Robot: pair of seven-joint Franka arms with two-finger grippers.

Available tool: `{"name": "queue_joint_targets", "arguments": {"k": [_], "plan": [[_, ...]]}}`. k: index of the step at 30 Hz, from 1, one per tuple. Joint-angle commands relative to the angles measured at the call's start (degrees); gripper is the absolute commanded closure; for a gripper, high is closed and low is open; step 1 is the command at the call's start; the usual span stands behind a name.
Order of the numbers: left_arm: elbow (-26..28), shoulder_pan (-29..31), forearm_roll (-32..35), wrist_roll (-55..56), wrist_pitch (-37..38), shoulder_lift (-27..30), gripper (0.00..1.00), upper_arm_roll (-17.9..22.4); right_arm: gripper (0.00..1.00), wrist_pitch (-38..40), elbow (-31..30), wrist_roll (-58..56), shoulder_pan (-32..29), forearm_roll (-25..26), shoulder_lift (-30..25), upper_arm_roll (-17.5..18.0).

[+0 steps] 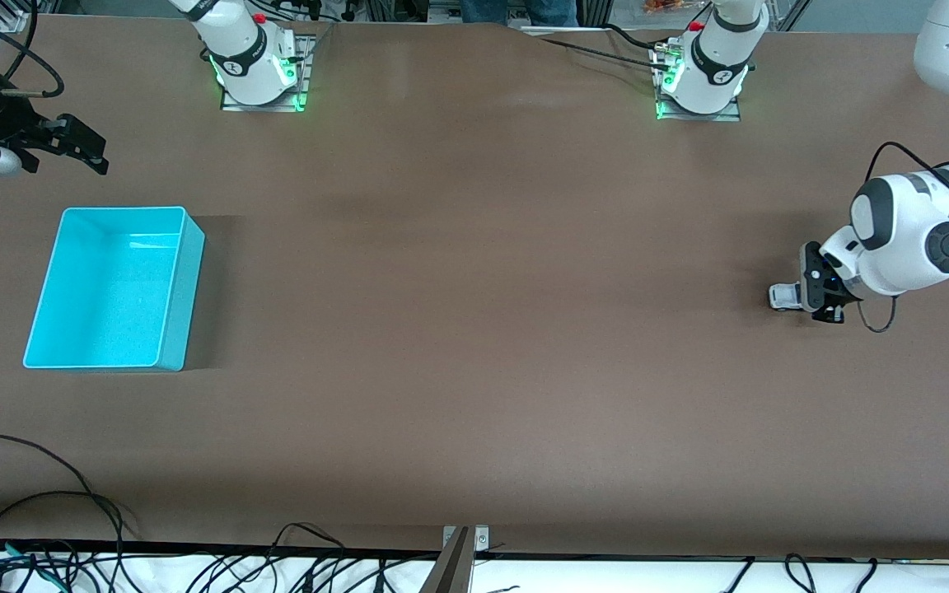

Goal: Wind and store white jeep toy

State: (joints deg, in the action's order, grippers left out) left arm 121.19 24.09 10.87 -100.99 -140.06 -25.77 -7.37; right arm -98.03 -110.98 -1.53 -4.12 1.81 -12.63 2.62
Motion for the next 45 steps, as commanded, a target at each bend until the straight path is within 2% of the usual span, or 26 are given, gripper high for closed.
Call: {"name": "queue_joint_targets", "arguments": {"k": [1, 11, 20, 40, 41, 42, 43, 44, 45], "plan": [[0.45, 3.15, -0.68, -4.3, 0.32, -1.83, 0.8, -0.1, 0.0, 1.0, 1.3, 0.04, 0.17, 0.48, 0.42, -0.16], [-0.17, 7.28, -0.68, -9.31, 0.4, -1.92, 0.8, 0.17, 0.0, 1.0, 1.3, 0.04, 0.17, 0.48, 0.42, -0.16], [-2.8, 10.27, -0.59, -14.41, 0.76, -3.06, 0.8, 0.43, 0.0, 1.0, 1.3, -0.05, 0.17, 0.48, 0.42, -0.16], [-6.41, 16.07, -0.59, -19.25, 0.76, -4.91, 0.79, 0.61, 0.0, 1.0, 1.3, -0.05, 0.17, 0.48, 0.42, -0.16], [-6.41, 16.16, -0.59, -19.25, 0.76, -4.91, 0.75, 0.52, 0.0, 1.0, 1.3, -0.05, 0.17, 0.48, 0.42, -0.16], [-6.41, 16.16, -0.59, -19.25, 0.76, -4.91, 0.62, 0.52, 0.0, 1.0, 1.3, -0.05, 0.17, 0.48, 0.42, -0.16], [-6.5, 16.16, -0.68, -19.16, 0.76, -4.91, 0.36, 0.52, 0.0, 1.0, 1.3, -0.05, 0.17, 0.48, 0.42, -0.16], [-6.76, 16.07, -0.68, -18.72, 0.76, -4.91, 0.05, 0.52, 0.0, 1.0, 1.3, 0.04, 0.17, 0.48, 0.42, -0.16], [-7.28, 16.16, -0.68, -18.63, 0.93, -4.73, 0.0, 0.52, 0.0, 1.0, 1.3, -0.05, 0.17, 0.48, 0.42, -0.16]]}}
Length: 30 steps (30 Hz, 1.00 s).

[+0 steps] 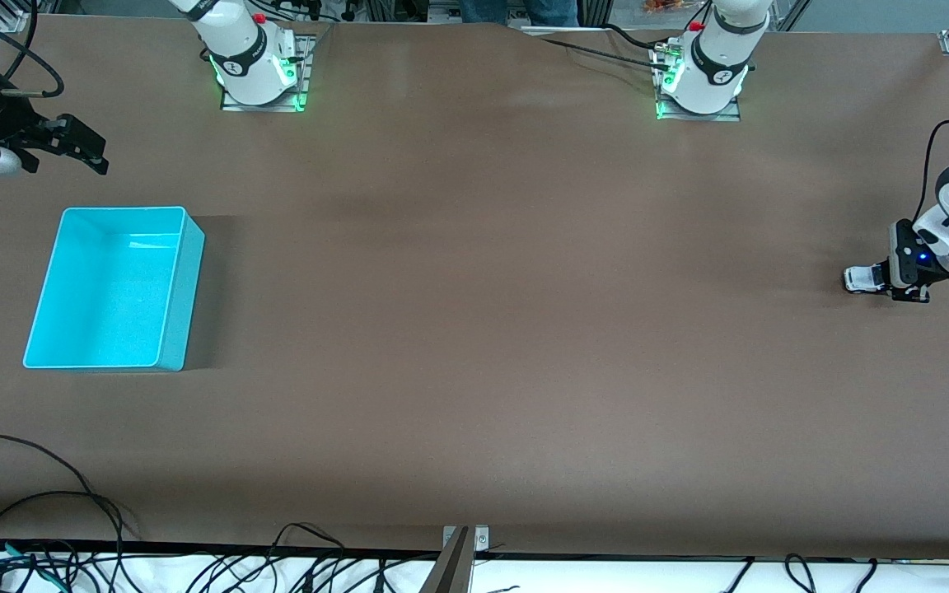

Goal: Wind and store white jeep toy

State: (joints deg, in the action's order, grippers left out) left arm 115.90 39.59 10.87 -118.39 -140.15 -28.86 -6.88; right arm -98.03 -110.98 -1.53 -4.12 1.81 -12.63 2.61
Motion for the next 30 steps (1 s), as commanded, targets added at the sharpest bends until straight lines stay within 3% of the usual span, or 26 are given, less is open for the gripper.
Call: {"name": "queue_joint_targets", "arguments": {"k": [1, 14, 19, 30], "plan": [[-2.43, 0.57, -0.68, -1.15, 1.36, -1.55, 0.0, -0.07, 0.0, 1.0, 1.3, -0.05, 0.17, 0.48, 0.42, -0.15], [-12.36, -1.36, -0.68, 3.33, 18.94, -0.23, 0.0, -1.65, 0.0, 1.0, 1.3, -0.05, 0.17, 0.48, 0.42, -0.15], [-16.14, -2.24, -1.29, 10.7, 25.7, 0.47, 0.0, -2.17, 0.0, 1.0, 1.3, -0.05, 0.17, 0.48, 0.42, -0.15], [-23.53, -2.24, -1.56, 34.34, 41.61, 0.47, 0.0, -8.85, 0.0, 0.91, 1.38, -0.49, 0.17, 0.48, 0.42, -0.15]]}}
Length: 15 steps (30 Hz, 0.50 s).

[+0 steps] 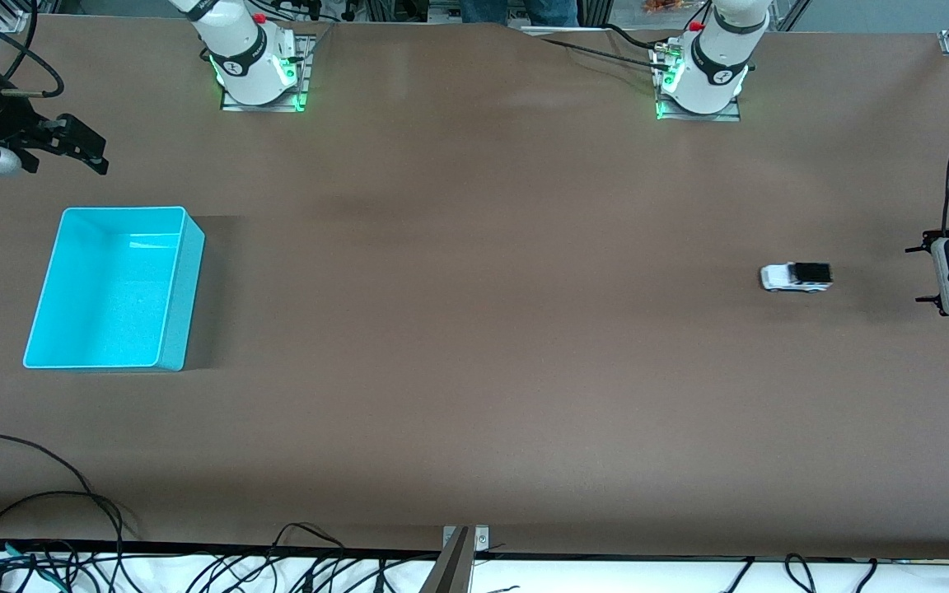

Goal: Wind and store white jeep toy

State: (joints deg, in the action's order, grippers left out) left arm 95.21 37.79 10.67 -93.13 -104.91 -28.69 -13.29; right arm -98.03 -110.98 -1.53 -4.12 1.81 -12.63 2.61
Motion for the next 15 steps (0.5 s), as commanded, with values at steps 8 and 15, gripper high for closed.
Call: {"name": "queue_joint_targets", "arguments": {"k": [8, 15], "plan": [[-7.32, -0.43, -2.49, 25.69, 14.98, 0.31, 0.0, -8.76, 0.0, 0.82, 1.47, -0.49, 0.17, 0.48, 0.42, -0.15], [-11.19, -0.43, -2.67, 39.49, 22.72, 0.48, 0.0, -15.79, 0.0, 1.0, 1.82, -0.66, 0.17, 0.39, 0.59, -0.15]]}}
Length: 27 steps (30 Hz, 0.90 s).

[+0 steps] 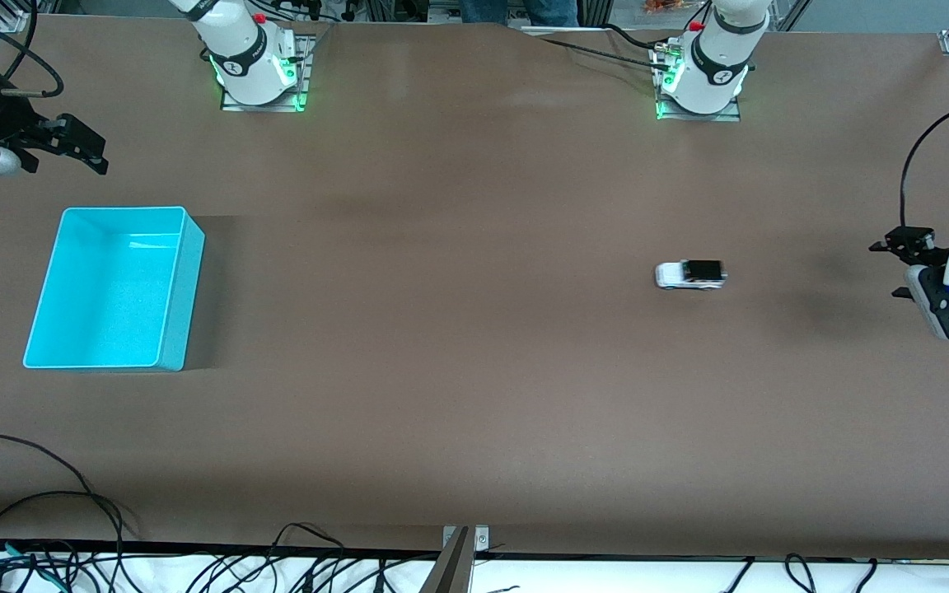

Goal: Wind and store white jeep toy

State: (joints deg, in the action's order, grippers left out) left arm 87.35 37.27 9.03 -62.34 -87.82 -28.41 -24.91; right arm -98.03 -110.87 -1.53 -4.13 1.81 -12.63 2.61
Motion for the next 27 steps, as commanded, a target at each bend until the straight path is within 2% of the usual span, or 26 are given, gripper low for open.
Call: {"name": "queue_joint_targets", "arguments": {"k": [1, 10, 16, 27], "plan": [[-3.5, 0.08, -1.04, 10.72, 6.52, 0.63, 0.0, -5.23, 0.0, 1.08, 1.71, -0.66, 0.17, 0.39, 0.59, -0.15], [-3.5, 0.08, -1.04, 28.22, 11.27, 4.76, 0.0, -13.84, 0.0, 1.52, 1.62, -0.75, 0.26, 0.48, 1.12, 0.11], [-4.03, 0.09, -1.04, 34.63, 13.82, 5.82, 0.0, -17.01, 0.0, 2.05, 1.36, -0.49, 0.35, 0.39, 1.47, 0.03], [-6.14, 0.08, -0.86, 52.21, 18.47, 6.52, 0.0, -25.8, 0.0, 3.81, 1.44, -0.58, 0.35, 0.3, 2.17, 0.11]]}}
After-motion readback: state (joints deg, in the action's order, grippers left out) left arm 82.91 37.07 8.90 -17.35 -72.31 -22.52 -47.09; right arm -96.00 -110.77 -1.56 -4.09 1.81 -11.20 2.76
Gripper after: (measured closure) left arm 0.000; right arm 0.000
